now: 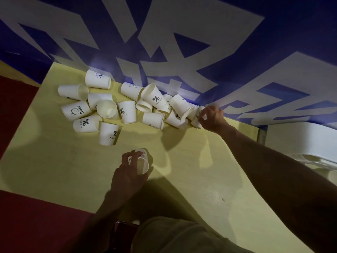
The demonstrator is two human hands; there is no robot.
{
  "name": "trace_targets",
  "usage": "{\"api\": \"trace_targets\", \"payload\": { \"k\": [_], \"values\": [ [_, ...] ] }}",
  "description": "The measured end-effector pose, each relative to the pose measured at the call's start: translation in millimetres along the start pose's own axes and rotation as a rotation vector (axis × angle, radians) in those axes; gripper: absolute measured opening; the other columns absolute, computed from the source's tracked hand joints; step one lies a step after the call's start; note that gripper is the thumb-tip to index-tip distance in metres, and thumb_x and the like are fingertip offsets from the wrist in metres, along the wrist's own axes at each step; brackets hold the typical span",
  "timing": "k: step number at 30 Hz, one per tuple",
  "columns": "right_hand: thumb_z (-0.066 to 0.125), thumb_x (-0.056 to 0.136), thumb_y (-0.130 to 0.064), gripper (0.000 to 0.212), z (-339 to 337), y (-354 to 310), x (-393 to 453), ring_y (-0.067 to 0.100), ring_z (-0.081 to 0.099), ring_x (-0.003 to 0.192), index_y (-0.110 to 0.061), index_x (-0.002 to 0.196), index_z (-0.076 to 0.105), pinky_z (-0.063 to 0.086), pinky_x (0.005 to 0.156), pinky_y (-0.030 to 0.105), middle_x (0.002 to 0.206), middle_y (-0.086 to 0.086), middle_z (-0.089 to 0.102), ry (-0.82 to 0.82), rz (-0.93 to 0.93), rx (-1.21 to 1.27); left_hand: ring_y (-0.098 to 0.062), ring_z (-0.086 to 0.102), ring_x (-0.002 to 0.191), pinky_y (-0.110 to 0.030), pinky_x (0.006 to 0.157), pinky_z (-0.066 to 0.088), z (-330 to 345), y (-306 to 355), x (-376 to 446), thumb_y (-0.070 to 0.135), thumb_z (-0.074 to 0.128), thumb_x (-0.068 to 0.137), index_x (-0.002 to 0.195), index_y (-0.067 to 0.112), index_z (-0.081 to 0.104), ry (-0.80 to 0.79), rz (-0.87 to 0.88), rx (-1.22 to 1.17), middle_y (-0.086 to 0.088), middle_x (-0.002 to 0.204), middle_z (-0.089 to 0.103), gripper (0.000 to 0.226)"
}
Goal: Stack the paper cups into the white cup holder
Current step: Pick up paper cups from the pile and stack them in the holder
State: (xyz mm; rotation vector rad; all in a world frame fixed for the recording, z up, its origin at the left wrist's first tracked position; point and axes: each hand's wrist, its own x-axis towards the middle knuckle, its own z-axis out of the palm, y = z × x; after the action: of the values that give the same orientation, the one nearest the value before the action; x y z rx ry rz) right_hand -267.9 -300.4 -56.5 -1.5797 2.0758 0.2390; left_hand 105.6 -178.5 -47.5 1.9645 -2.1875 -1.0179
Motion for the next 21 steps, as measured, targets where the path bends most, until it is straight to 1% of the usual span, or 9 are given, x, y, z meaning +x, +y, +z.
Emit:
{"api": "trace_targets", "payload": {
  "k": [3, 4, 6, 8, 11, 13, 16, 18, 21],
  "values": [
    [0.058, 0.099, -0.038, 0.034, -1.5, -3.2, -2.2, 0.033, 0.047, 0.127, -0.019, 0.127, 0.062, 0.036, 0.109, 0.043, 0.136, 0.013, 0.055, 0.019, -0.01, -0.011, -0.034, 0.07, 0.08, -0.044, 0.061, 0.061, -0.6, 1.0, 0.0, 0.053, 0.082, 0.075, 0.134, 0.031, 0.039, -0.033, 0.007, -0.031, -0.001, 0.129, 0.043, 0.077],
    [0.059, 0.099, -0.036, 0.032, -0.7, -2.3, -3.5, 0.032, 0.05, 0.123, -0.018, 0.125, 0.063, 0.039, 0.107, 0.041, 0.132, 0.012, 0.057, 0.057, -0.024, 0.009, -0.034, 0.069, 0.08, -0.045, 0.06, 0.061, -1.5, 3.0, -0.3, 0.052, 0.081, 0.075, 0.134, 0.03, 0.038, -0.04, 0.004, -0.042, 0.001, 0.129, 0.043, 0.076],
    [0.064, 0.098, -0.032, 0.032, 1.1, 1.0, -11.7, 0.029, 0.057, 0.112, -0.015, 0.124, 0.059, 0.052, 0.1, 0.041, 0.128, 0.01, 0.062, 0.143, -0.021, 0.085, -0.032, 0.069, 0.082, -0.043, 0.062, 0.061, -4.5, 9.1, -0.1, 0.051, 0.079, 0.077, 0.136, 0.03, 0.039, -0.046, -0.006, -0.063, 0.004, 0.131, 0.039, 0.075],
    [0.067, 0.096, -0.026, 0.032, 3.2, 3.2, -28.3, 0.029, 0.064, 0.102, -0.017, 0.122, 0.051, 0.06, 0.086, 0.044, 0.121, 0.01, 0.065, 0.223, 0.036, 0.215, -0.032, 0.069, 0.084, -0.039, 0.064, 0.059, -7.5, 16.2, -0.2, 0.048, 0.077, 0.079, 0.139, 0.028, 0.04, -0.07, 0.003, -0.06, 0.005, 0.133, 0.037, 0.074],
    [0.066, 0.095, -0.027, 0.04, 7.6, 9.9, -61.0, 0.029, 0.067, 0.091, -0.023, 0.126, 0.04, 0.059, 0.079, 0.051, 0.113, 0.01, 0.068, 0.316, 0.072, 0.271, -0.033, 0.068, 0.089, -0.038, 0.066, 0.059, -11.7, 25.7, 1.0, 0.046, 0.075, 0.078, 0.139, 0.025, 0.041, -0.111, 0.045, -0.045, 0.002, 0.133, 0.039, 0.073],
    [0.064, 0.094, -0.028, 0.036, 12.1, 20.8, -87.1, 0.032, 0.067, 0.093, -0.019, 0.125, 0.047, 0.058, 0.077, 0.052, 0.111, 0.01, 0.068, 0.345, 0.055, 0.263, -0.031, 0.067, 0.095, -0.039, 0.069, 0.059, -11.6, 32.8, 1.9, 0.052, 0.068, 0.075, 0.138, 0.025, 0.041, -0.14, 0.096, -0.057, 0.001, 0.132, 0.043, 0.075],
    [0.063, 0.091, -0.031, 0.031, 19.0, 38.0, -131.1, 0.036, 0.065, 0.087, -0.012, 0.115, 0.062, 0.057, 0.07, 0.045, 0.102, 0.013, 0.068, 0.384, 0.04, 0.163, -0.023, 0.054, 0.111, -0.042, 0.088, 0.054, -12.6, 55.3, 0.8, 0.06, 0.061, 0.082, 0.14, 0.03, 0.041, -0.15, 0.135, -0.078, 0.004, 0.134, 0.044, 0.068],
    [0.07, 0.088, -0.03, 0.03, 22.1, 48.0, -160.5, 0.036, 0.059, 0.088, -0.008, 0.108, 0.066, 0.054, 0.069, 0.042, 0.101, 0.016, 0.065, 0.446, 0.036, 0.147, -0.024, 0.045, 0.12, -0.044, 0.099, 0.048, -13.5, 75.7, -1.2, 0.053, 0.06, 0.084, 0.144, 0.029, 0.038, -0.155, 0.195, -0.029, 0.002, 0.138, 0.04, 0.067],
    [0.08, 0.082, -0.022, 0.029, 22.5, 66.1, -203.8, 0.031, 0.044, 0.107, -0.007, 0.102, 0.066, 0.049, 0.08, 0.046, 0.112, 0.018, 0.055, 0.551, -0.001, 0.188, -0.027, 0.042, 0.125, -0.042, 0.101, 0.047, -10.3, 110.5, -4.7, 0.032, 0.07, 0.085, 0.148, 0.027, 0.036, -0.159, 0.298, 0.054, 0.001, 0.139, 0.032, 0.071]
  ]
}}
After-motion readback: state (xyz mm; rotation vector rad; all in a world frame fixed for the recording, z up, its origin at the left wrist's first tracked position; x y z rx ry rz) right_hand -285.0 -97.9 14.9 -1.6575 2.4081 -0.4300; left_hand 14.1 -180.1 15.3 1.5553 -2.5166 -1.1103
